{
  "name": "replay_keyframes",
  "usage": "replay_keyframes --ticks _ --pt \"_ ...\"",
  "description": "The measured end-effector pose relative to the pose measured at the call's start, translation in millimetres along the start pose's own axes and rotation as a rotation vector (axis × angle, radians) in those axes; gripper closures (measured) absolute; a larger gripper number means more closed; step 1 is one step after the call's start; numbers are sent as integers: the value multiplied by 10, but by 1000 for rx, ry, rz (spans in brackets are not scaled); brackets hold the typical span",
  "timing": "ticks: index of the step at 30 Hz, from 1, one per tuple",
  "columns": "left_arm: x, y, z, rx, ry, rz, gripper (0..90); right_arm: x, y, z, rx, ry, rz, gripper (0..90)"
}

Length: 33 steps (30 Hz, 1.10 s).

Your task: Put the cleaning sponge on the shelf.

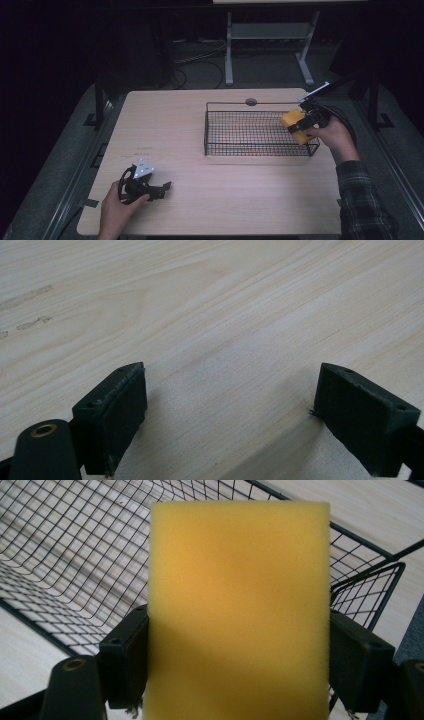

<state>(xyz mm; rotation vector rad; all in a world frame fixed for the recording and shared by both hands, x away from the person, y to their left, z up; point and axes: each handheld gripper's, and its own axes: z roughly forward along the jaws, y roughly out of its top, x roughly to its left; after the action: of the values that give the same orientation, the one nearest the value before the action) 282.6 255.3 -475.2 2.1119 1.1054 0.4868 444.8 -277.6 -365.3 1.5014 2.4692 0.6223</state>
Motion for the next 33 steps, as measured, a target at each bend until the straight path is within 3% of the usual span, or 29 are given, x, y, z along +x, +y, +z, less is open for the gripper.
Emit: replay_keyframes --ticks 16,33 --pt "0 0 0 0 0 0 128 -84 107 210 22 -18 30 224" --pt "0 0 0 0 0 1 128 -106 77 320 53 8 38 218"
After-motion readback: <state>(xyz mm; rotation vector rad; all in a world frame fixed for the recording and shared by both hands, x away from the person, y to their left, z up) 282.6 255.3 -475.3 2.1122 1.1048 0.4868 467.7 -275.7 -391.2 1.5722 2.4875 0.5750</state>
